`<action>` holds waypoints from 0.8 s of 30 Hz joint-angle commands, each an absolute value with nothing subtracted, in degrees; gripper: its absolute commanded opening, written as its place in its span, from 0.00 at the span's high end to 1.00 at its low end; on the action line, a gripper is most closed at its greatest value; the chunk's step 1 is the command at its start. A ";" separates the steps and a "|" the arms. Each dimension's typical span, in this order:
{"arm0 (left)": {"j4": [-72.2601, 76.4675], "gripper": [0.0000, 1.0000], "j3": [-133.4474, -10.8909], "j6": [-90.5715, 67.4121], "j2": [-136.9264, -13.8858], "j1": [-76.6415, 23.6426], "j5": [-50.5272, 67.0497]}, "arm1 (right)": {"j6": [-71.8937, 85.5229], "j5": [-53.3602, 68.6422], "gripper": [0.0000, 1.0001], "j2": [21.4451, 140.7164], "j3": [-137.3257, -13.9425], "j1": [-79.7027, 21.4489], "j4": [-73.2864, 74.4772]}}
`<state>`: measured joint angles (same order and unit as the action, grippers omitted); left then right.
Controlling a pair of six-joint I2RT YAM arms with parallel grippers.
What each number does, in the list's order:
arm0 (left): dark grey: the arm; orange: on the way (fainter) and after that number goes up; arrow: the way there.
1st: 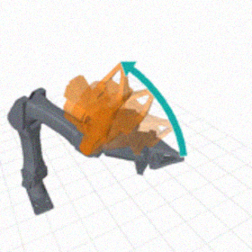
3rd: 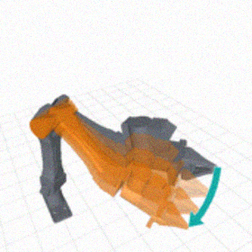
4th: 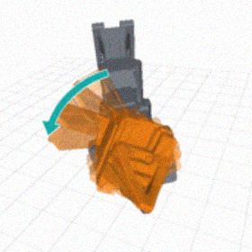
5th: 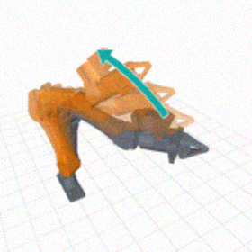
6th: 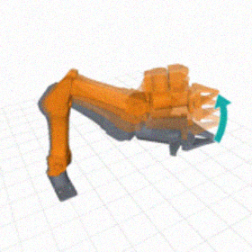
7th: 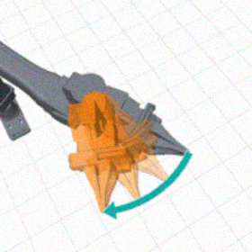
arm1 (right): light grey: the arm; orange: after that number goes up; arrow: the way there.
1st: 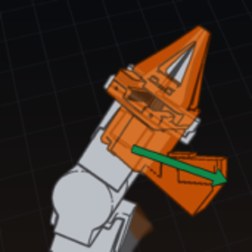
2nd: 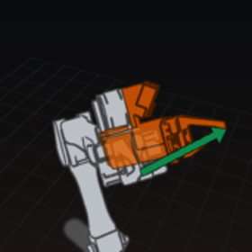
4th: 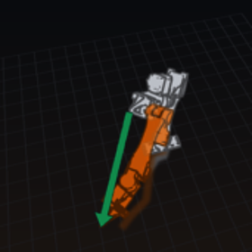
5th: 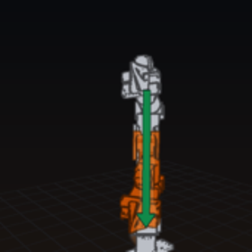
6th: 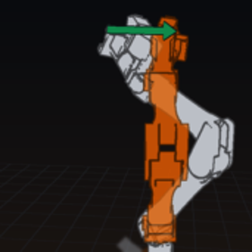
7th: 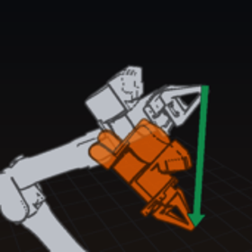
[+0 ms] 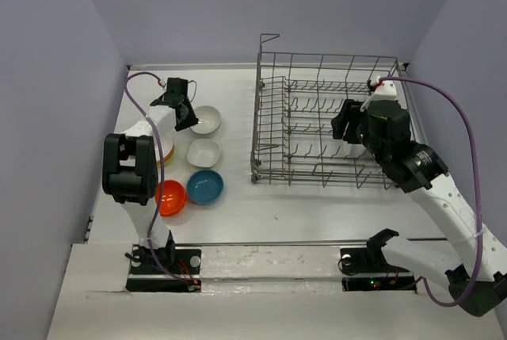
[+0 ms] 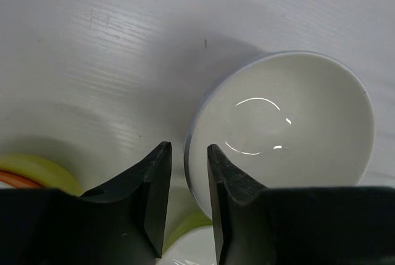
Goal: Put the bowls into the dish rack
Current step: Pick up the bowl from the corner of the board.
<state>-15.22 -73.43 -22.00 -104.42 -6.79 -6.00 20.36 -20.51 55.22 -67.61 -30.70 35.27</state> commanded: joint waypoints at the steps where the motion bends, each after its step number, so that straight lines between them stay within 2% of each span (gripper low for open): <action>1: -14.50 0.61 -74.62 -22.15 -104.24 -7.21 -5.80 | 20.21 -20.13 0.37 54.76 -67.50 -30.41 32.78; 3: -14.41 0.64 -74.62 -22.24 -104.24 -7.29 -5.80 | 20.21 -20.04 0.37 54.58 -67.41 -30.41 32.87; 6: -14.24 0.73 -74.53 -22.24 -104.15 -7.29 -5.45 | 20.21 -20.04 0.37 54.58 -67.24 -30.41 32.78; 12: -14.33 0.86 -74.44 -22.24 -104.24 -7.47 -5.10 | 20.21 -19.95 0.37 54.41 -66.88 -30.41 32.78; 15: -14.15 1.00 -74.44 -22.41 -104.06 -7.56 -5.10 | 20.13 -20.04 0.37 54.40 -66.97 -30.41 32.70; 24: -11.26 1.00 -73.30 -23.47 -97.65 -7.56 -4.31 | 20.39 -19.42 0.37 55.46 -66.62 -30.41 32.17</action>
